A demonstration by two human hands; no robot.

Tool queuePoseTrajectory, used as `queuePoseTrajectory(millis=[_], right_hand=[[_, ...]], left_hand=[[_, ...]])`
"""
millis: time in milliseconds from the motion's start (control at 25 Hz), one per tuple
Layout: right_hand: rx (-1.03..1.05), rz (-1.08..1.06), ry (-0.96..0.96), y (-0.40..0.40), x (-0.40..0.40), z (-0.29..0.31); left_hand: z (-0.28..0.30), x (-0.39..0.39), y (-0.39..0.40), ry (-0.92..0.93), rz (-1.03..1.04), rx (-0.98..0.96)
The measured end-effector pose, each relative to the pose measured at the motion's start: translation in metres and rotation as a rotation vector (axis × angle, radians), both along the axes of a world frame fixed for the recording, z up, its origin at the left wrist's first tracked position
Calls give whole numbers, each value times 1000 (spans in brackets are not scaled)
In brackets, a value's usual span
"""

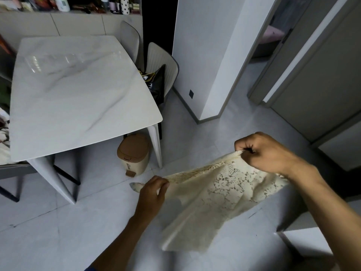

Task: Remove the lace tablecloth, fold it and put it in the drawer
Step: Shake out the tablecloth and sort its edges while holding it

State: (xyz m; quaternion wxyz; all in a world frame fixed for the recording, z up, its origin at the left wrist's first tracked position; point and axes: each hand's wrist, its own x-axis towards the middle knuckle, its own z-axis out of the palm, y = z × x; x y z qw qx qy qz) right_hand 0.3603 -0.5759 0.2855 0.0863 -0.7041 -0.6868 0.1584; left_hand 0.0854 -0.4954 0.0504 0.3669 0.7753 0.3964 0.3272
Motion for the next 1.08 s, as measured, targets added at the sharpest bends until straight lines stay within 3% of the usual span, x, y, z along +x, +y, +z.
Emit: queuePoseTrajectory(millis=[160,360,440,520,640,840,1080], right_hand=[[-62,-138,-147,-20,34,-16],[-56,-448,-340,-33,34,-44],[83,-458,-242,-36,9,-59],[224,-264,21,-33,-37,-82],[257,-36,105,-11,-91,-118],[353,-170,385,25,-109,-140],[323,-46,479,50,-126,-155]], left_hand=[[40,-3,21,-13,57,130],[100,-11,45,124,-72,500],[115,-11,46,177,-143,645],[122,-6,41,217,-191,727],[123,1,35,234,-298,824],[127,-13,45,287,-294,869],[115,-31,54,332,-268,797]])
